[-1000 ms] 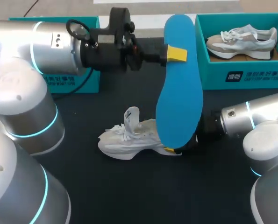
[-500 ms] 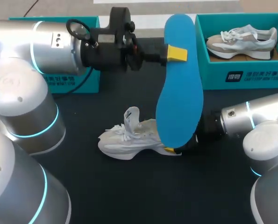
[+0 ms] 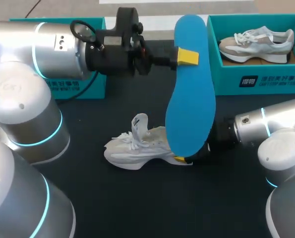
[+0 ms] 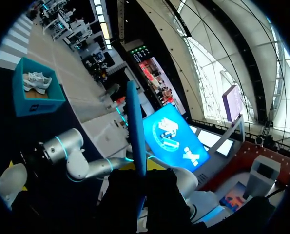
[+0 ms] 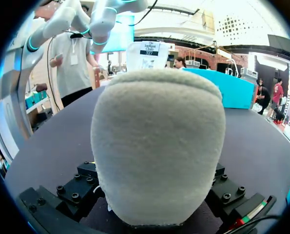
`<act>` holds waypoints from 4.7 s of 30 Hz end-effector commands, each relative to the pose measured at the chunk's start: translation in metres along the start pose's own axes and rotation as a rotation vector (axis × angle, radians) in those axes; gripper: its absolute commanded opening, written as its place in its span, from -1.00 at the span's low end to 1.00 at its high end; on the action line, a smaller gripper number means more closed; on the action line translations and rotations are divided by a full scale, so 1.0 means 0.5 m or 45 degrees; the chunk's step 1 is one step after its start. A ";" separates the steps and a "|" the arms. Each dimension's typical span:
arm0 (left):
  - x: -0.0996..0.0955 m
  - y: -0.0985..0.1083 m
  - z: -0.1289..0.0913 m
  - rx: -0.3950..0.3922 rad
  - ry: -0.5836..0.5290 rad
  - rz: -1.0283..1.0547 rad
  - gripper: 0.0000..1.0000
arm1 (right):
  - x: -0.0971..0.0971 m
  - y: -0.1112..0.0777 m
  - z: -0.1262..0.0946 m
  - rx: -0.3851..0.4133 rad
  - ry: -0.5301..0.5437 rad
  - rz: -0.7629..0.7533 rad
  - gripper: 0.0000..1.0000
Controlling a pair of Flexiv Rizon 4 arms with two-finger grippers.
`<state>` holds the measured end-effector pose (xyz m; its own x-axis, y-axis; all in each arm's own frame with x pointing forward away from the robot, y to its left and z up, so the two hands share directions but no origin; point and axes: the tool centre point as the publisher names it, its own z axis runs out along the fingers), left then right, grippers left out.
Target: Take the shoe out of the shoebox, open the shoe tongue, remove and reinsert the insole, then place the shoe into the shoebox
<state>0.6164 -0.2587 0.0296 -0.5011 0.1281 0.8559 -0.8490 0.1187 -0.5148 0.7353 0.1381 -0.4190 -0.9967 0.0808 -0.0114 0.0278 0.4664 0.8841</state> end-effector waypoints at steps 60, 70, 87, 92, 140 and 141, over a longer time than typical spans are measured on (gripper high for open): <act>-0.001 0.002 0.002 0.000 -0.001 0.000 -1.00 | 0.046 0.087 -0.122 0.751 -0.127 0.246 1.00; -0.001 0.002 0.002 0.000 -0.001 0.000 -1.00 | 0.046 0.087 -0.122 0.751 -0.127 0.246 1.00; -0.001 0.002 0.002 0.000 -0.001 0.000 -1.00 | 0.070 0.159 -0.170 1.091 -0.191 0.276 1.00; -0.001 0.002 0.002 0.000 -0.001 0.000 -1.00 | 0.067 0.162 -0.171 1.149 -0.196 0.310 1.00; -0.001 0.002 0.002 0.000 -0.001 0.000 -1.00 | 0.008 0.154 -0.150 1.162 -0.188 0.255 1.00; -0.001 0.002 0.002 0.000 -0.001 0.000 -1.00 | -0.002 0.156 -0.145 1.172 -0.185 0.249 1.00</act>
<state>0.6168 -0.2585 0.0294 -0.5011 0.1288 0.8557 -0.8488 0.1194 -0.5151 0.7167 0.0997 -0.3119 -0.9475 0.3182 -0.0315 0.3070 0.9329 0.1881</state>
